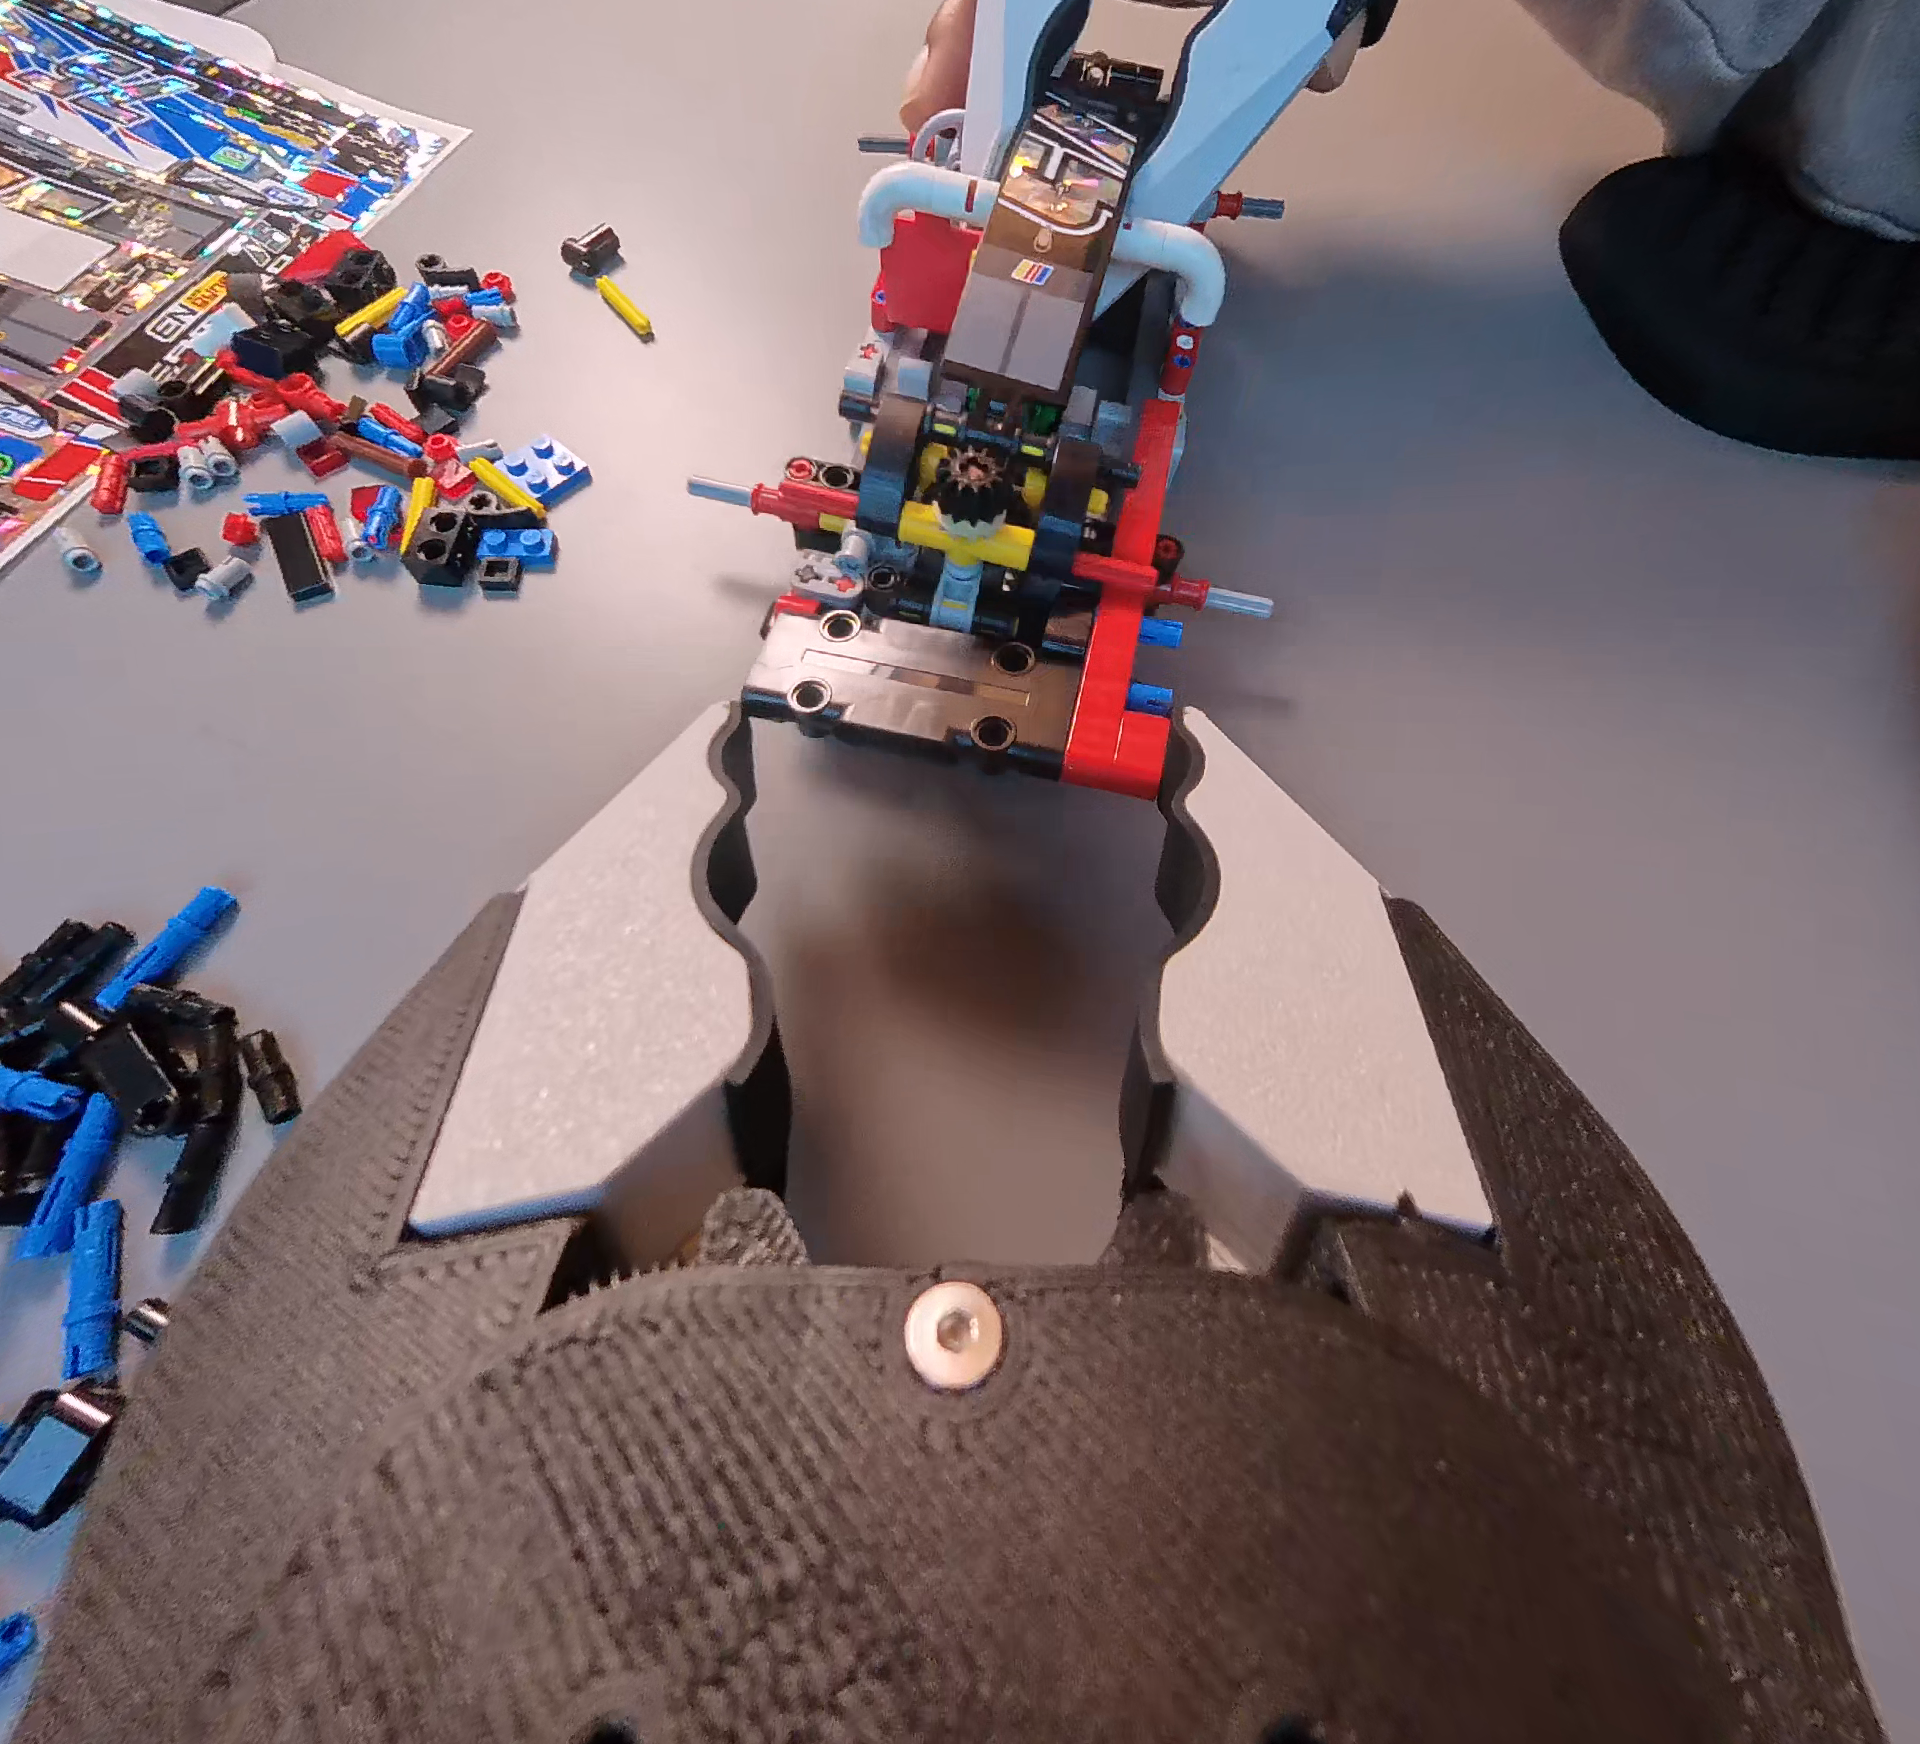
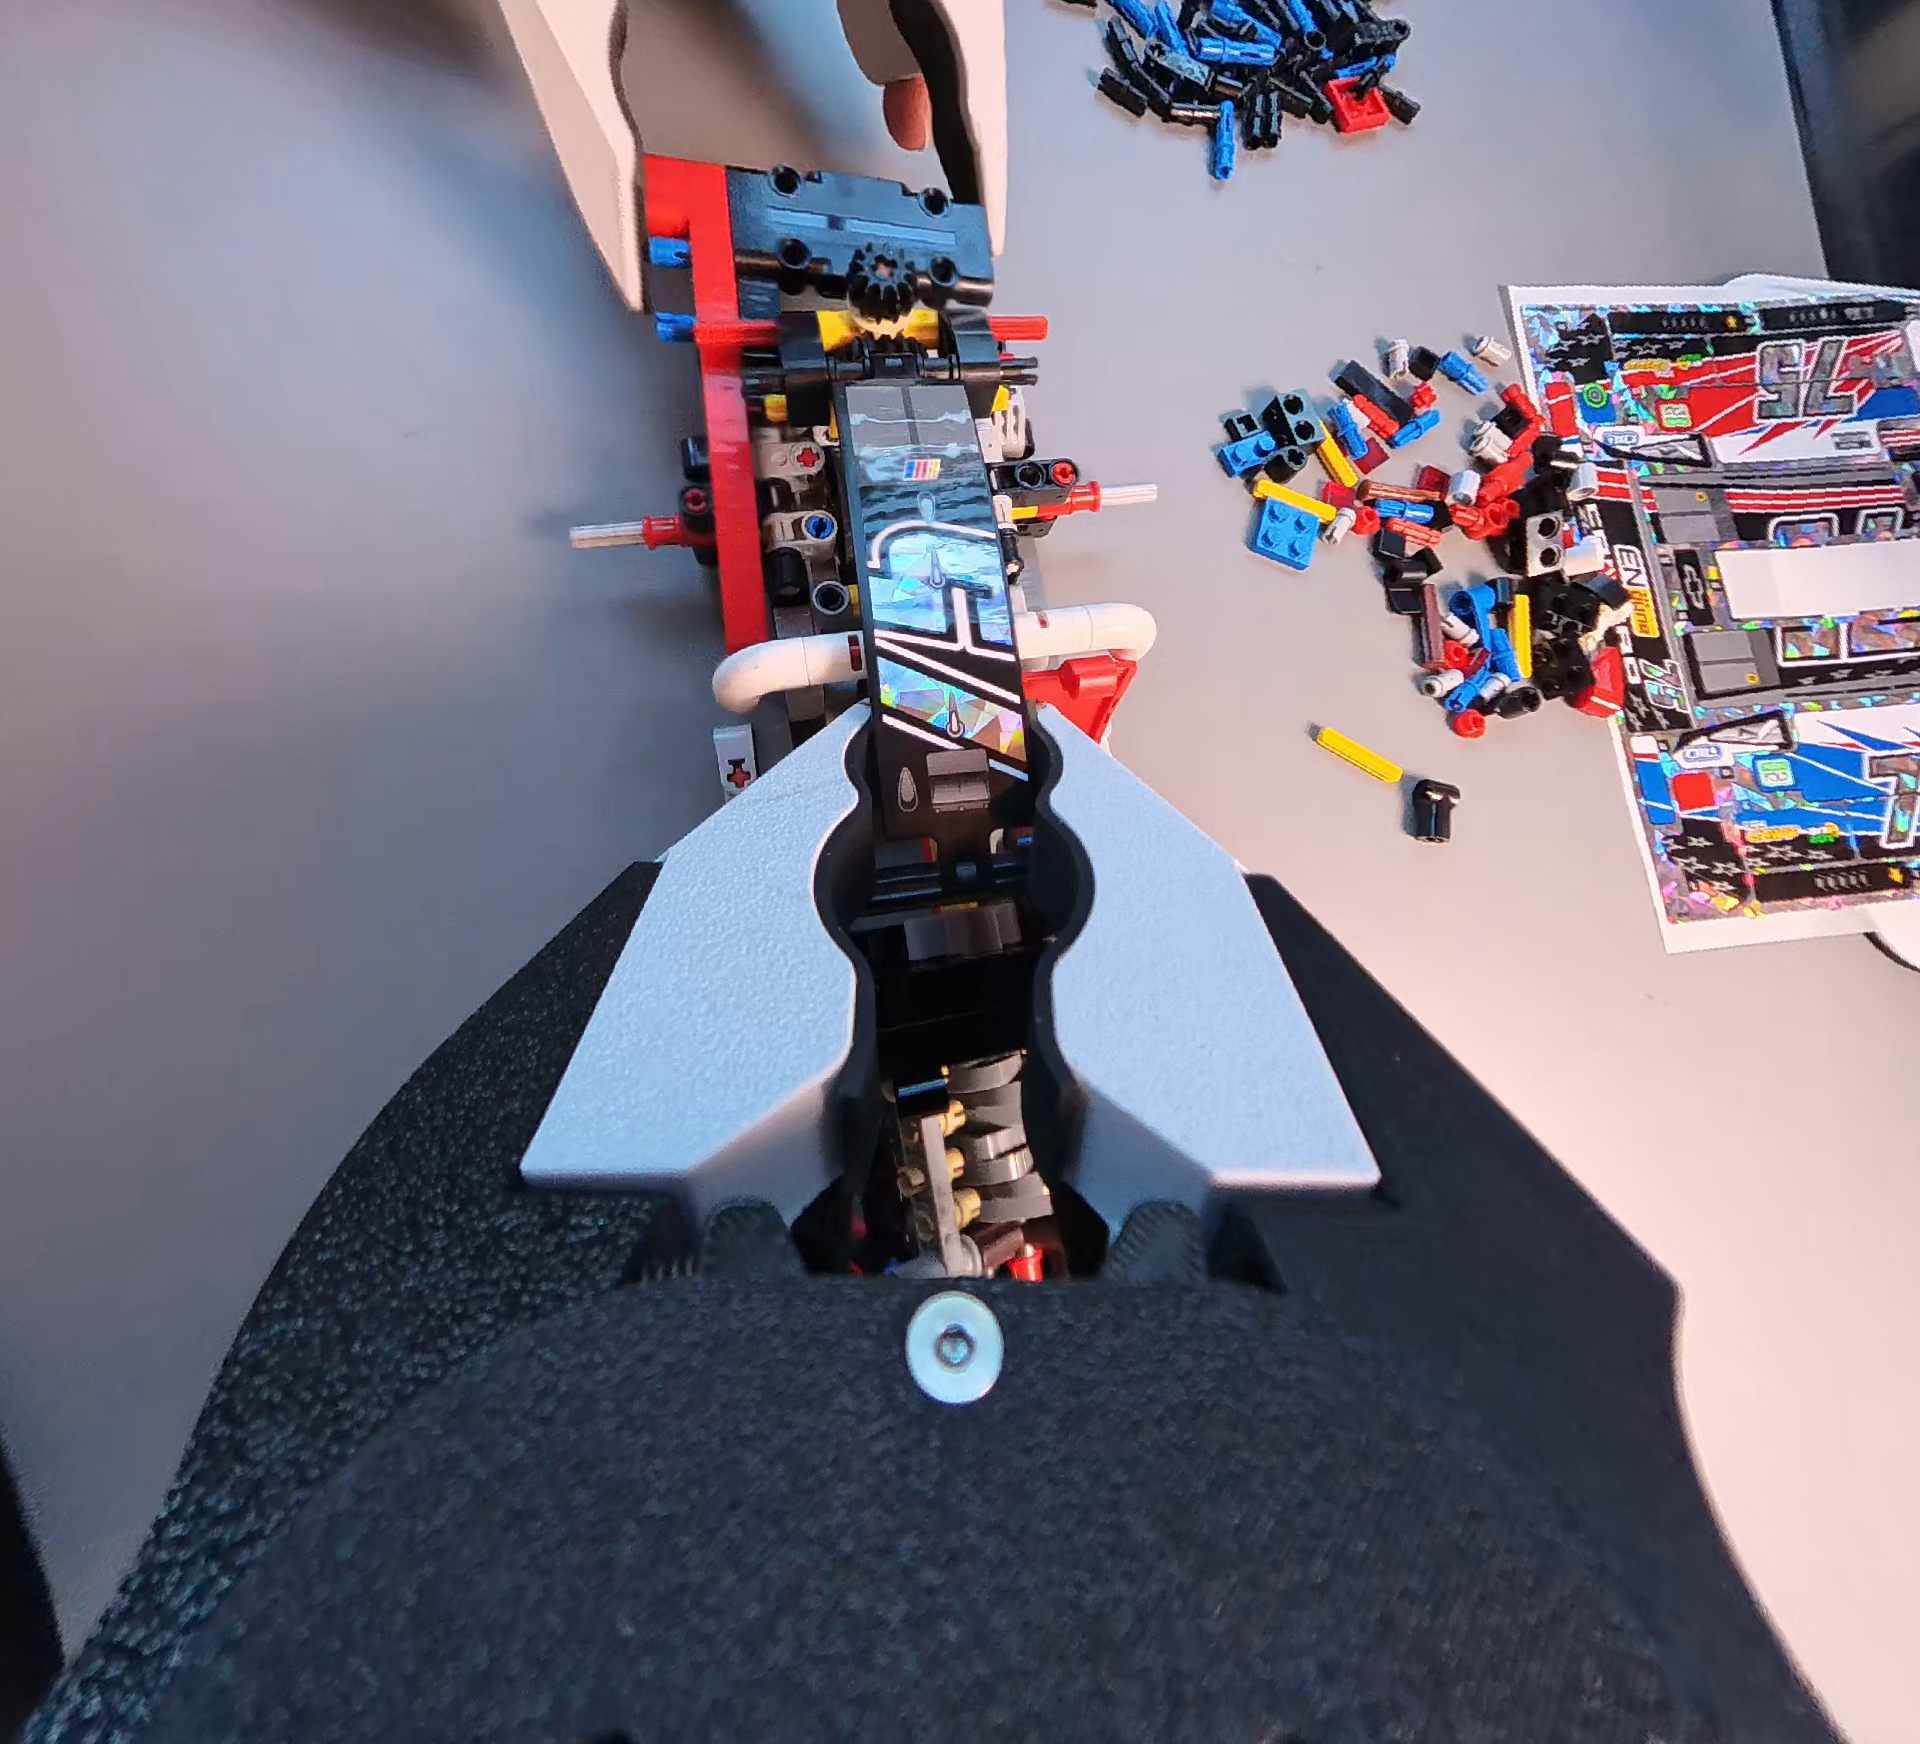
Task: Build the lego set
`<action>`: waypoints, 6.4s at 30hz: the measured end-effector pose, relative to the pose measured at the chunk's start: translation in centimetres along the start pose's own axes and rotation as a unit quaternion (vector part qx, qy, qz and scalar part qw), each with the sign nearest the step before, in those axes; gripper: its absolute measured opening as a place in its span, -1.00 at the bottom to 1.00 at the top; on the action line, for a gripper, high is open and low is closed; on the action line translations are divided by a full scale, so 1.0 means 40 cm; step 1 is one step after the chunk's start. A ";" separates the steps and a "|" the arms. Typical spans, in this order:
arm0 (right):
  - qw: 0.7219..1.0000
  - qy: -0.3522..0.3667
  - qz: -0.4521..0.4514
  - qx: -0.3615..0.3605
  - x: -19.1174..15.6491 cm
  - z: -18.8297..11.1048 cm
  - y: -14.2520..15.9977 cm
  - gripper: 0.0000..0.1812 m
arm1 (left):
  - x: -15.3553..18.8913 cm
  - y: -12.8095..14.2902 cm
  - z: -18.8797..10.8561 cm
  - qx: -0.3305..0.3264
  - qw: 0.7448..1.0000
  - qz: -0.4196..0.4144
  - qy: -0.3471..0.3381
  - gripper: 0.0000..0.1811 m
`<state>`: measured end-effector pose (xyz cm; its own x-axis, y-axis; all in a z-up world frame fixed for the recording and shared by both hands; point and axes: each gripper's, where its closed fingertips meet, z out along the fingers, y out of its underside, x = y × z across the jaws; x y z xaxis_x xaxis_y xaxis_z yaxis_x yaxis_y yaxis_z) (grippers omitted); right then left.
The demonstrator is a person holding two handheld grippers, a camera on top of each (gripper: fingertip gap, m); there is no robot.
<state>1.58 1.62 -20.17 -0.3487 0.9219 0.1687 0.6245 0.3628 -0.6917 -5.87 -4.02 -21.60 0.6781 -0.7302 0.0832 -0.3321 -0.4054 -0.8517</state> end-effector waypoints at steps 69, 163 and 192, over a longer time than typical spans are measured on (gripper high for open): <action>0.999 0.016 0.011 0.031 0.004 -0.057 -0.008 -0.54 | 0.006 0.009 0.040 -0.030 0.999 0.011 -0.033 -0.14; 0.975 0.066 -0.106 -0.183 0.054 -0.032 0.042 -0.77 | -0.028 0.005 0.004 -0.011 0.998 0.019 -0.054 -0.14; 0.978 0.150 0.132 0.057 -0.163 -0.097 0.012 -0.62 | 0.085 0.028 0.069 -0.064 0.987 0.147 0.022 -0.37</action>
<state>6.88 -3.67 -18.88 0.0452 0.9861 0.1600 0.5772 0.1049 -0.8099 -2.14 -5.42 -23.72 0.5122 -0.8485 -0.1328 -0.5917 -0.2365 -0.7707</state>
